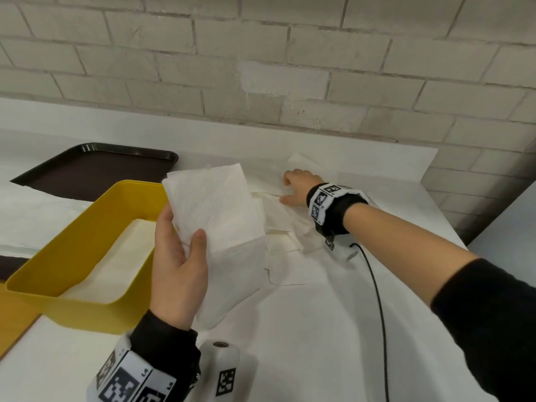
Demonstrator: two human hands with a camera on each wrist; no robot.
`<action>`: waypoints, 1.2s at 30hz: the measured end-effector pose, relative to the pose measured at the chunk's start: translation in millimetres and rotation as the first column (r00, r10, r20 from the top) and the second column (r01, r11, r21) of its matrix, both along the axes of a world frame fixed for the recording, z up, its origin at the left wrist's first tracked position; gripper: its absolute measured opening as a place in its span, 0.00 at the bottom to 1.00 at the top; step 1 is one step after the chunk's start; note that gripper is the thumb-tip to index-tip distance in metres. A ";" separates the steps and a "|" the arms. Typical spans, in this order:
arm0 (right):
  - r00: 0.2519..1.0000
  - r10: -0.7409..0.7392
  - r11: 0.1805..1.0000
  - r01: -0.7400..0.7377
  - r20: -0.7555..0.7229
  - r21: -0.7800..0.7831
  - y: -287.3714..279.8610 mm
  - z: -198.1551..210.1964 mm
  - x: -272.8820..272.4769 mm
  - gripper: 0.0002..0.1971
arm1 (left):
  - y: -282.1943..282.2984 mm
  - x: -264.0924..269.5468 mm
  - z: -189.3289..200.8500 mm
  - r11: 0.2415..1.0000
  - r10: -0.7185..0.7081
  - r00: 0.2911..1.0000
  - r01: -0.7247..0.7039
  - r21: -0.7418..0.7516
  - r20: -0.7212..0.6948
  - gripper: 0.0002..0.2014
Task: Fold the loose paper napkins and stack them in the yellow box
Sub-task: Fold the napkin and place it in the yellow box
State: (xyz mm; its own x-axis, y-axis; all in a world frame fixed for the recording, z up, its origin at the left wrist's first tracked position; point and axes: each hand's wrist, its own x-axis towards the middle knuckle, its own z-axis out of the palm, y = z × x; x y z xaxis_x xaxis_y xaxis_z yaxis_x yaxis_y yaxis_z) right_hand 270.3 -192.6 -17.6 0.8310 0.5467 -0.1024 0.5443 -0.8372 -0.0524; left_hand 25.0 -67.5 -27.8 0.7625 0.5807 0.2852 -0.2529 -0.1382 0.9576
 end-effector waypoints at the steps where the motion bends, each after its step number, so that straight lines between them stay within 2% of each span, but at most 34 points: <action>1: 1.000 0.004 1.000 -0.004 -0.014 -0.018 3.9 -3.6 5.3 0.25 | 1.3 -0.6 -0.4 1.000 -0.005 1.000 0.005 -0.006 -0.004 0.25; 4: 0.999 0.002 1.000 -0.003 -0.033 -0.026 16.7 -9.8 14.4 0.29 | 3.6 -2.2 -0.6 1.000 -0.022 1.000 0.022 -0.012 -0.009 0.28; 8: 0.997 0.050 0.999 -0.050 -0.053 0.001 28.0 -11.5 19.8 0.22 | 3.2 -6.4 1.4 1.000 -0.029 1.000 0.029 -0.007 0.004 0.28; 12: 0.986 0.071 0.996 -0.061 -0.149 0.072 31.2 -10.0 18.5 0.22 | 6.0 -4.0 1.0 1.000 -0.022 1.000 0.022 -0.012 0.001 0.30; 14: 0.984 0.057 0.990 -0.033 -0.172 0.138 28.5 -2.7 11.5 0.22 | 6.3 -0.7 1.2 0.999 -0.037 0.999 0.037 -0.011 0.013 0.33; 16: 0.986 0.035 0.954 0.016 -0.166 0.298 23.7 10.0 2.7 0.22 | 6.4 2.3 1.9 0.998 -0.059 0.997 0.059 -0.004 0.044 0.35; 19: 0.991 0.011 0.805 0.071 -0.135 0.589 15.3 34.6 -8.1 0.22 | 6.7 6.0 1.1 0.997 -0.076 0.995 0.074 0.027 0.059 0.34; 22: 0.971 0.125 0.538 0.108 -0.206 0.836 2.8 61.1 -31.6 0.17 | 4.8 10.1 -1.7 0.998 -0.055 0.998 0.054 0.025 0.026 0.34; 24: 0.933 0.253 0.371 0.152 -0.257 0.916 -8.3 76.6 -52.6 0.15 | 2.3 11.8 -0.5 0.999 -0.049 0.998 0.049 0.015 0.030 0.36; 25: 0.912 0.312 0.318 0.164 -0.267 0.934 -14.3 83.2 -63.8 0.14 | 1.1 12.3 0.8 0.999 -0.048 0.998 0.048 -0.007 0.038 0.37; 27: 0.863 0.411 0.263 0.196 -0.293 0.945 -23.9 92.2 -83.1 0.12 | -2.3 13.6 4.8 0.996 -0.057 0.997 0.060 -0.069 0.051 0.37; 30: 0.800 0.473 0.275 0.263 -0.368 0.925 -31.1 91.9 -103.6 0.09 | -8.4 15.7 8.0 0.976 -0.116 0.992 0.121 -0.180 0.043 0.36; 34: 0.795 0.389 0.378 0.322 -0.465 0.868 -25.9 67.1 -117.2 0.08 | -14.9 17.5 6.5 0.953 -0.207 0.978 0.210 -0.216 0.038 0.33; 36: 0.789 0.373 0.384 0.348 -0.489 0.855 -21.7 54.3 -121.3 0.09 | -20.5 17.3 8.5 0.944 -0.241 0.970 0.243 -0.224 0.038 0.30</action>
